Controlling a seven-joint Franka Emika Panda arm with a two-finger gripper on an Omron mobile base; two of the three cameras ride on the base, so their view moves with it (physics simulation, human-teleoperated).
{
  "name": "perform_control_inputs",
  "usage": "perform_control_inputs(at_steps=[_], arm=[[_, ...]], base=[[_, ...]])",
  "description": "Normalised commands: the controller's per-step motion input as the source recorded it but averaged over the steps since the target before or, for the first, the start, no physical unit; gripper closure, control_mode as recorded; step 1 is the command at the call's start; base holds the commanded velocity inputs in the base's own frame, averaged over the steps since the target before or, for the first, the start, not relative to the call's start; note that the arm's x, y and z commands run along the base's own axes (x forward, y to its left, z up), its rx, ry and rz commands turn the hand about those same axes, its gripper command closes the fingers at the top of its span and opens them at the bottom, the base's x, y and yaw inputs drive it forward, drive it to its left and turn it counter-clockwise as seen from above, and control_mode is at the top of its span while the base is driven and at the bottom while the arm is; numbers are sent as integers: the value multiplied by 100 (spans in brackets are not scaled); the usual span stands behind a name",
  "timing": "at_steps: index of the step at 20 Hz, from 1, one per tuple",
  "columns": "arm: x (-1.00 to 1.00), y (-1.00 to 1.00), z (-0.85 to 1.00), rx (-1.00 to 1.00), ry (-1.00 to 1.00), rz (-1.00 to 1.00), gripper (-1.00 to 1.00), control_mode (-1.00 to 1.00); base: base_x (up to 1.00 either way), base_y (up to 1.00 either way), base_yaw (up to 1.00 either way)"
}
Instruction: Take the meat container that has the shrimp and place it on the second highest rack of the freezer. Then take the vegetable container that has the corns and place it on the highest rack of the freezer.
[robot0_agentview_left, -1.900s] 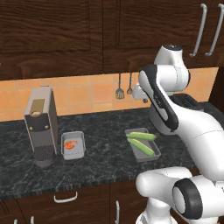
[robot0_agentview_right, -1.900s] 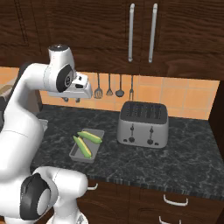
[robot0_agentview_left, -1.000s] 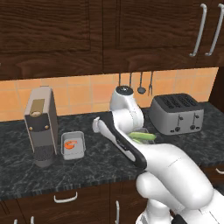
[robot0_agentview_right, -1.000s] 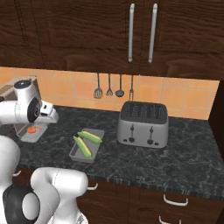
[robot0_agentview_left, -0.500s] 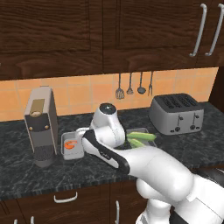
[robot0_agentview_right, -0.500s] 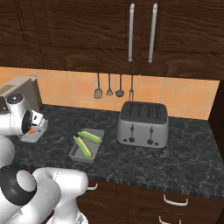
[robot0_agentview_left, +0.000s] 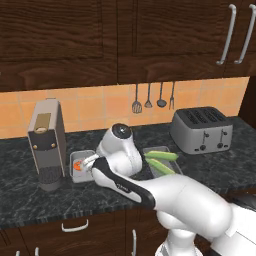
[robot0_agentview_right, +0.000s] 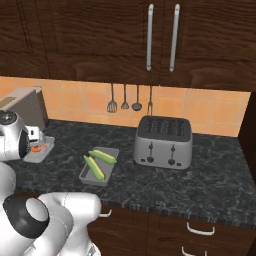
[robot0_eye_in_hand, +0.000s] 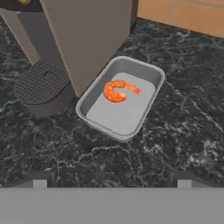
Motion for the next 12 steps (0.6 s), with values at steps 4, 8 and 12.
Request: perform_control_inputs(at_steps=[4, 8, 12], arm=[[16, 62, 9, -52, 19, 47, -100, -100], [21, 6, -1, -22, 1, 16, -100, -100], [5, -3, -37, -5, -12, 1, -100, -100]], base=[[0, 0, 0], [0, 0, 0], [0, 0, 0]])
